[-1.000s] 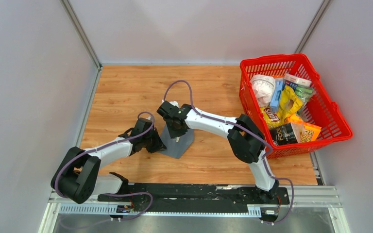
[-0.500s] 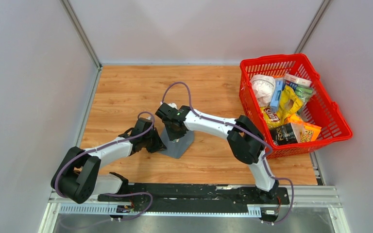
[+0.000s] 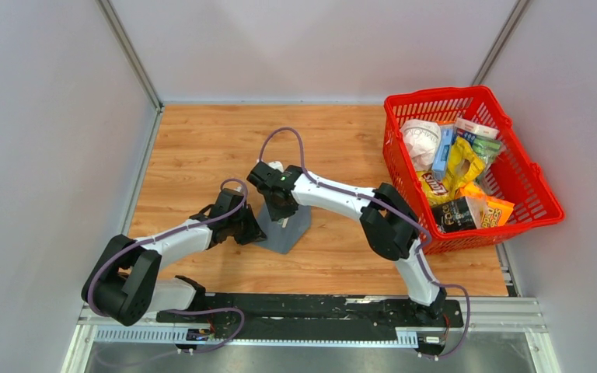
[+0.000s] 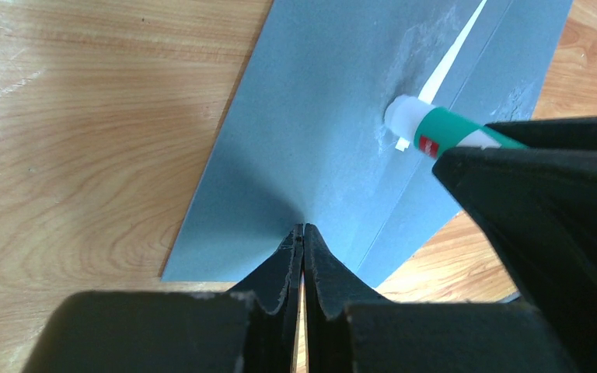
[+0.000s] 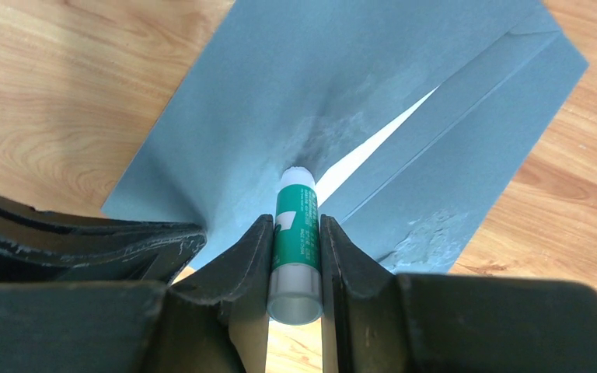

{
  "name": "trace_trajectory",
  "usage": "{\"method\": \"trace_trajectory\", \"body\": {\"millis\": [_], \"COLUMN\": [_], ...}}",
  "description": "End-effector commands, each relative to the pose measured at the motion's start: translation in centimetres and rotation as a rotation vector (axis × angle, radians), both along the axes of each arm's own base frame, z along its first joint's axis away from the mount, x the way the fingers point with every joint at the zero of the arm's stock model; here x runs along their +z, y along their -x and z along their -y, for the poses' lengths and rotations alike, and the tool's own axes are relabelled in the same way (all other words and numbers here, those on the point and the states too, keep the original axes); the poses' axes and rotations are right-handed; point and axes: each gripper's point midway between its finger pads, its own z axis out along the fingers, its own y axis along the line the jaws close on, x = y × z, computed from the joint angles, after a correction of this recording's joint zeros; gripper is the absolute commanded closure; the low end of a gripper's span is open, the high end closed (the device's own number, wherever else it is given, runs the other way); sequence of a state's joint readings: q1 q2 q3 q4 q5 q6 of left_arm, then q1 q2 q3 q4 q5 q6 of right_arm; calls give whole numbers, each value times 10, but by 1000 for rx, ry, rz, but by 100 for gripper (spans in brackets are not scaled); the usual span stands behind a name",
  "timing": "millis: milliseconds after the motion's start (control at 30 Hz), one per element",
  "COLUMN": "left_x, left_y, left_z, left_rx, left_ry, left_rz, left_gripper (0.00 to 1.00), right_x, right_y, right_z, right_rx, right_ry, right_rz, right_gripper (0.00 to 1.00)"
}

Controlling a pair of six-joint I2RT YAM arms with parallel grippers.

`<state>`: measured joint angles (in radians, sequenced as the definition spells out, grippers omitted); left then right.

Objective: Place the letter into the envelope and seal it

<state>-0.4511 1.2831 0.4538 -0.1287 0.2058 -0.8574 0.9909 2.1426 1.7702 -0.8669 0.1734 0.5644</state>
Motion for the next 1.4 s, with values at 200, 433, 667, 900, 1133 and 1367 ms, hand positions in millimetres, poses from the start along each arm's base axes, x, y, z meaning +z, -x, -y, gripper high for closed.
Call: {"method": "trace_trajectory", "body": {"millis": [200,433,667,900,1133,1367], "left_x": [-22,-22,-22,-22,-23,-22], "left_y": [16,16,14,13,12,10], "left_z": [-20,-20,-17,-16,-15,-15], "left_rx": [-10,-15,-16,-20,-19,-16], "left_ry": [-113,-112,-104,-100,-102,-99], "left_rz": [-71,-73,-75,-75,-76,-72], "left_gripper": [93,93,93,93,93,93], "right_x": [-8,-7,-2,-3,-6,-11], "right_y": [-46,-54,-34,-13,7,24], "right_z": [19,20,8,-7,-12,-10], "right_rx": [-98,-106,-58,-17,13,29], "right_ry": [53,38,6,-20,-20,-10], "right_rz": [60,52,24,-13,-39,-61], "right_gripper": [100,100,100,100,100,100]}}
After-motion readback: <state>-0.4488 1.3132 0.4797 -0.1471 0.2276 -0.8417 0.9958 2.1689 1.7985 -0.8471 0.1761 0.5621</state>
